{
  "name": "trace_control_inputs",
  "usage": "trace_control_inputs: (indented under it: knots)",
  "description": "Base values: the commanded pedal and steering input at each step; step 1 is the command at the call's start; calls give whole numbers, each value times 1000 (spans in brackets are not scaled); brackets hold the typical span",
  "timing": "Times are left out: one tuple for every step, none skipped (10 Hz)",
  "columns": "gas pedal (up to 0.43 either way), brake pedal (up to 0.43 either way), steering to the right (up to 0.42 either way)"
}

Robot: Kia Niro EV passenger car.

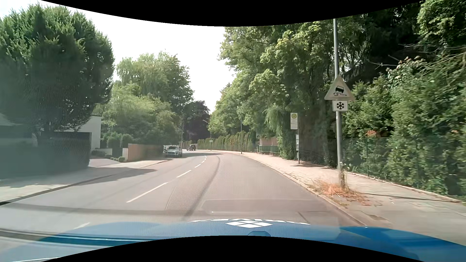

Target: Follow the waypoints while adhering to traffic rules and regulations

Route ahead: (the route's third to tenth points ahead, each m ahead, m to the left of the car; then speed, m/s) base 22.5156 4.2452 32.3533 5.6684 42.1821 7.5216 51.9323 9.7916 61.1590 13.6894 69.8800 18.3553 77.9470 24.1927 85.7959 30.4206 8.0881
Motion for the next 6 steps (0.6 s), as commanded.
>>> trace_control_inputs:
  knots:
    - [157, 0, -19]
    - [157, 0, -19]
    - [157, 0, -19]
    - [157, 0, -20]
    - [157, 0, -20]
    - [157, 0, -19]
